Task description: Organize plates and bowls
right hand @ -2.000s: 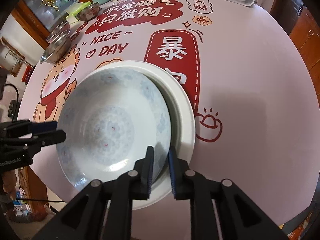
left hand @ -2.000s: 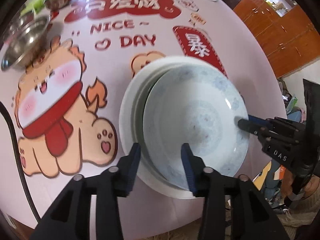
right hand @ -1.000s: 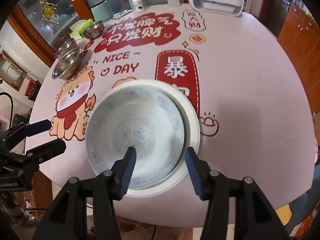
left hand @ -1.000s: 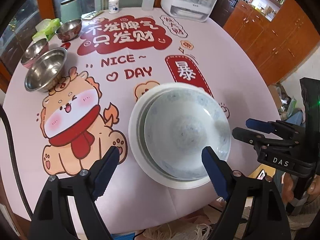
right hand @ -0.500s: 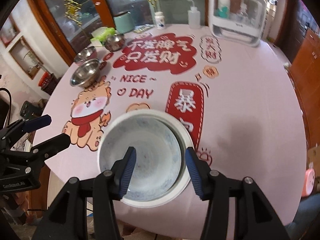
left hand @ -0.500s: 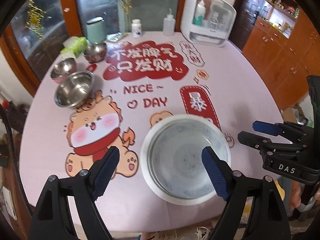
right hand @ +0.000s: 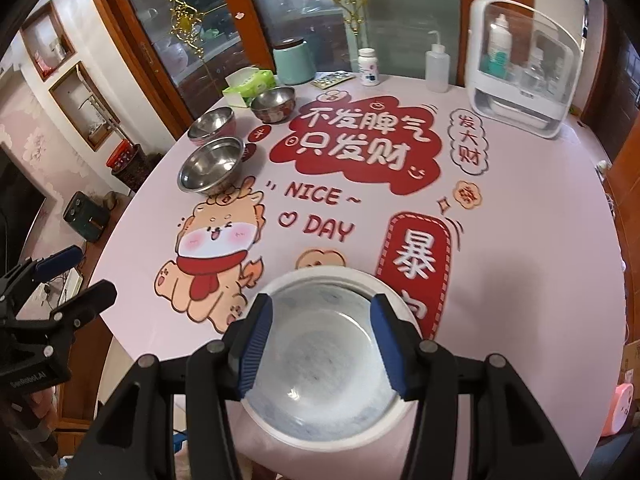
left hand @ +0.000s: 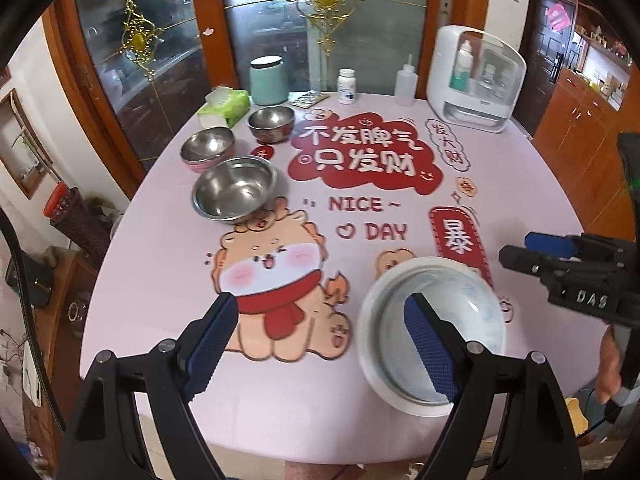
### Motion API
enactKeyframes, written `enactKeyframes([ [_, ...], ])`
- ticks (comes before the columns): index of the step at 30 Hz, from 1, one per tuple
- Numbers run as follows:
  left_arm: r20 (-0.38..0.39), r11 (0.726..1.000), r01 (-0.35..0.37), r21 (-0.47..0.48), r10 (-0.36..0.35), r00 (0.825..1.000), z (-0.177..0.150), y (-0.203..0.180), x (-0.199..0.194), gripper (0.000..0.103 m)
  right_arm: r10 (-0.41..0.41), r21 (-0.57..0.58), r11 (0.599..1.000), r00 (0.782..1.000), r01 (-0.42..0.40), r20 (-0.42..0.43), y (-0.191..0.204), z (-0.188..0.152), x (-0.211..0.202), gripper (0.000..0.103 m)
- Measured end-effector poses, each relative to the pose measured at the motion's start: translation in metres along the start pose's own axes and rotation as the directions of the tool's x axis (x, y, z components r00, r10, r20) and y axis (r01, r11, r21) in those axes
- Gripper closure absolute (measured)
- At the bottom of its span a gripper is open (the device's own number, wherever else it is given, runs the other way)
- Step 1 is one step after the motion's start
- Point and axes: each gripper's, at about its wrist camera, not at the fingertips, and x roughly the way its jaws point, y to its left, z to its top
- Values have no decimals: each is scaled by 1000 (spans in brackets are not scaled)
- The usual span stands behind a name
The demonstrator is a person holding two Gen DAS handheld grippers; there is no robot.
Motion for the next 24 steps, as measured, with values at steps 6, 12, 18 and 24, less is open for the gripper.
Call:
enactKeyframes([
  [6,20,1000,3,-2,-3,1000,23,52,22,19,1,44,999,1000,-1,5,32,39,16,52],
  [12,-1,999,31,23,-31,1000,62,125,67,19,-31,110,993,999,30,11,81,86,55,52],
  [18,-33,999,21,42,-19,999,95,183,128,19,-48,151,987,998,51,-27,121,124,124,52],
  [24,-63,999,31,17,-29,998,119,221,182,19,-58,200,977,996,70,-62,134,143,177,52],
])
